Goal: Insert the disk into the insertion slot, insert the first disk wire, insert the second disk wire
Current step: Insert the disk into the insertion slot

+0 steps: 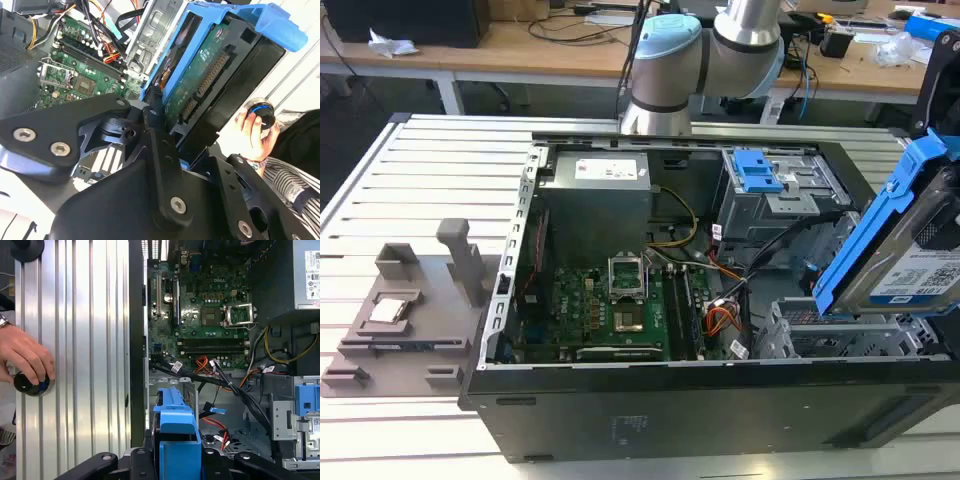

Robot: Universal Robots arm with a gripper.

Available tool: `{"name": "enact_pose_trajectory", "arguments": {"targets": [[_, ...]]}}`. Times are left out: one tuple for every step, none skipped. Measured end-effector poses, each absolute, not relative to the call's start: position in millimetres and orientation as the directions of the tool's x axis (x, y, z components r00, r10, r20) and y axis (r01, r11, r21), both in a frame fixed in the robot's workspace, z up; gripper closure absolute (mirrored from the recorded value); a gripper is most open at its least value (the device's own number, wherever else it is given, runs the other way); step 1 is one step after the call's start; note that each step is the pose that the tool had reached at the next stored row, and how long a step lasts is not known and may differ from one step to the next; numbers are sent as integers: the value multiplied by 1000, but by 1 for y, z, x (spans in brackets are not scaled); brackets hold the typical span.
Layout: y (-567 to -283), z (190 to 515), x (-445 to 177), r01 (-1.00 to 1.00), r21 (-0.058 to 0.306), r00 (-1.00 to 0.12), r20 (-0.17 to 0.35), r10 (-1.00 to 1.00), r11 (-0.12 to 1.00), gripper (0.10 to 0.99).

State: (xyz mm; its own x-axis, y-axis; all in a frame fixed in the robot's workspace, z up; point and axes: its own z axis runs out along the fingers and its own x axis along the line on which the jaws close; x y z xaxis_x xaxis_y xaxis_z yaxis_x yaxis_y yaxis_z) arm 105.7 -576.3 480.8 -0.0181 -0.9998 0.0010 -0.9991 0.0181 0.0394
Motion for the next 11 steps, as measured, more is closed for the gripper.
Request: {"name": "enact_pose_trajectory", "arguments": {"targets": [[-576, 479, 106, -999, 39, -18, 1, -1000, 18, 729], [-576, 476, 106, -999, 39, -18, 1, -1000, 18, 729], [-576, 474, 106, -999, 39, -18, 1, -1000, 18, 729], [-576, 473, 106, -999, 39, -18, 1, -1000, 18, 729], [-576, 472, 106, -999, 39, -18, 1, -1000, 18, 729], [-576, 470, 106, -999, 39, -18, 1, -1000, 18, 729], [-576, 470, 106, -999, 39, -18, 1, -1000, 18, 729], [-576, 469, 106, -999, 39, -18, 1, -1000, 18, 729], [-576, 467, 106, -999, 39, -18, 1, -1000, 18, 729], [-575, 467, 106, -999, 39, -18, 1, -1000, 18, 729], [-573, 466, 106, -999, 39, -18, 1, -1000, 18, 729]]}}
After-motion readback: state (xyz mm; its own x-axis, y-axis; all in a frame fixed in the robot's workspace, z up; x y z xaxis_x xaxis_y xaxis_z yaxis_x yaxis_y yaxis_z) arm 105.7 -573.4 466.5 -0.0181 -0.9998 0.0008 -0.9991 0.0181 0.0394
